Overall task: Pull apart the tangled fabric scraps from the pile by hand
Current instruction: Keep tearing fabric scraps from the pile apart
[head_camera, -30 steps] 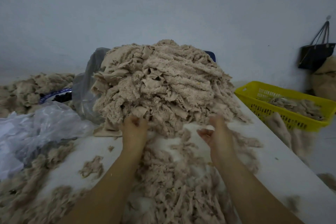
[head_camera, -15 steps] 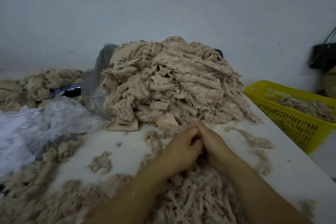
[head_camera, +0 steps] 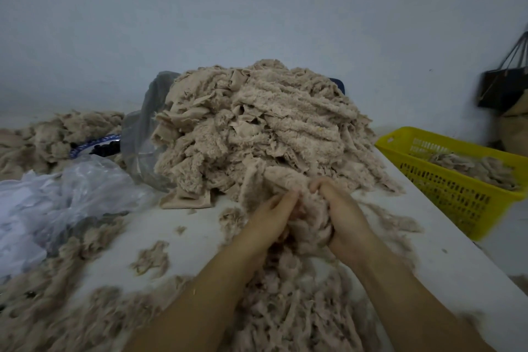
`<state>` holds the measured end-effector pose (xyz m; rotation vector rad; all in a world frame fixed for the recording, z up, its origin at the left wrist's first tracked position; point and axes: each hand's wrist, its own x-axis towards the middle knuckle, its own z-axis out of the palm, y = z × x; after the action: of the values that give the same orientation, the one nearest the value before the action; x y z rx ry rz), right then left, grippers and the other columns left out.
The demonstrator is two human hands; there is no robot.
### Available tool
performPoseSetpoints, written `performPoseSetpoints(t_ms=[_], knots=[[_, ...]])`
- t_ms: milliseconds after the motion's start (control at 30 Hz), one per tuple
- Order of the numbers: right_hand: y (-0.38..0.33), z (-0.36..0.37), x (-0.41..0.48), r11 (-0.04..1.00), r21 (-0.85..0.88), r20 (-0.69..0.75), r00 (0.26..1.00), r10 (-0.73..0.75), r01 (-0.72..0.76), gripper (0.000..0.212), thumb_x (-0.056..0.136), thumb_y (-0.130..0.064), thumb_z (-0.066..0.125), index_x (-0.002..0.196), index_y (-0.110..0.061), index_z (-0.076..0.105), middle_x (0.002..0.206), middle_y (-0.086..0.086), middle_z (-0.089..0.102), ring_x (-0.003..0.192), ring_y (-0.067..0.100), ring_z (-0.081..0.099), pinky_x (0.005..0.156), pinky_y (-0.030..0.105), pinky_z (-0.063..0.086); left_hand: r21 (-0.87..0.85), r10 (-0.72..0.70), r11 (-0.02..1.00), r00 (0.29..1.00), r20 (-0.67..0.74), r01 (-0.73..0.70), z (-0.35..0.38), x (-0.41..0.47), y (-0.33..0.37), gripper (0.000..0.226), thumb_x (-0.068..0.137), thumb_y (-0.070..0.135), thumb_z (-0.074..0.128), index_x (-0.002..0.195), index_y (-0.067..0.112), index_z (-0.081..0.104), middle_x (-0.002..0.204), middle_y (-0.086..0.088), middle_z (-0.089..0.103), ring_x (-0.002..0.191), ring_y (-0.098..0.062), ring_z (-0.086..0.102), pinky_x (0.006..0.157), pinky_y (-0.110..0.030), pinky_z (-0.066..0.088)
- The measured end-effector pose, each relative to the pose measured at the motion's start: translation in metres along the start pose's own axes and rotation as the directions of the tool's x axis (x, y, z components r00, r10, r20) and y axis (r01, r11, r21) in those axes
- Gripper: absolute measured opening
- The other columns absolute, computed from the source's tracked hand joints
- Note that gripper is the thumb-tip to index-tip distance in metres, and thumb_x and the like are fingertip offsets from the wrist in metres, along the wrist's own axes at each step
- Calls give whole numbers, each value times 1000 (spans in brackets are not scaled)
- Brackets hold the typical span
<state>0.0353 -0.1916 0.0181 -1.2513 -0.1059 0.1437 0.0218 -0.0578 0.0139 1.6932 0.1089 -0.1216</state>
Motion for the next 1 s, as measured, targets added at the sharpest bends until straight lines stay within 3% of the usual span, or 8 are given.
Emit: performPoseSetpoints(t_ms=[133, 267, 467, 533, 600, 667, 800, 1000], knots=[[11, 14, -2, 921, -387, 10, 999, -47, 47, 40, 94, -14, 45, 60, -27, 62, 72, 4, 62, 72, 23, 58, 70, 34, 48, -594, -146, 793, 989, 29, 134, -8, 14, 20, 36, 96, 41, 62, 110, 11, 72, 104, -9, 76, 98, -22, 71, 90, -38, 54], [4, 3, 1, 942, -324, -193, 969, -152, 84, 50, 98, -12, 44, 52, -28, 59, 54, 5, 41, 46, 19, 29, 50, 27, 26, -843, -134, 538, 987, -88, -2, -26, 24, 28, 28, 103, 32, 50, 97, 10, 66, 82, -2, 65, 61, -11, 58, 55, -21, 48], [0, -6, 2, 949, -306, -294, 940, -173, 79, 49, 96, -9, 43, 51, -25, 56, 54, 5, 43, 42, 19, 29, 47, 30, 32, -961, -27, 262, 995, -94, -84, -70, 27, 25, 36, 105, 32, 41, 73, 19, 50, 57, 6, 40, 47, -8, 35, 56, -19, 34], [-3, -8, 2, 951, -298, -302, 938, -170, 77, 46, 97, -10, 44, 55, -25, 59, 59, 15, 45, 49, 34, 33, 55, 45, 37, -909, -3, 406, 995, -100, -90, -69, 22, 24, 34, 105, 31, 42, 75, 18, 52, 54, 7, 40, 39, -6, 31, 44, -17, 28], [-3, -8, 2, 949, -295, -287, 937, -198, 110, 46, 97, -11, 44, 57, -26, 60, 58, 10, 51, 49, 32, 41, 54, 46, 41, -591, 55, 798, 991, -118, -115, -55, 13, 21, 34, 103, 36, 48, 82, 14, 63, 60, 5, 58, 42, -6, 49, 43, -15, 38], [-2, -5, 3, 933, -322, -237, 940, -246, 163, 46, 96, -11, 43, 57, -29, 62, 59, -8, 58, 49, 9, 52, 51, 28, 47, -130, 79, 988, 996, -30, -83, -36, 3, 17, 40, 95, 55, 56, 102, 19, 72, 92, 7, 75, 82, -6, 70, 72, -20, 55], [2, 0, 2, 892, -387, -124, 945, -301, 233, 44, 95, -10, 43, 63, -31, 64, 74, -13, 64, 64, 0, 58, 54, 13, 49, 229, 56, 971, 998, 34, -63, -14, -3, 20, 55, 80, 65, 69, 99, 14, 64, 88, 10, 67, 78, -2, 64, 66, -19, 51], [3, -1, 1, 881, -415, -25, 965, -260, 226, 17, 97, -50, 51, 109, -44, 61, 98, -42, 58, 89, -19, 56, 64, 13, 49, 240, 138, 956, 979, 148, -171, -10, -7, 18, 33, 90, 38, 71, 69, 15, 60, 53, 10, 53, 52, -10, 51, 52, -22, 39]])
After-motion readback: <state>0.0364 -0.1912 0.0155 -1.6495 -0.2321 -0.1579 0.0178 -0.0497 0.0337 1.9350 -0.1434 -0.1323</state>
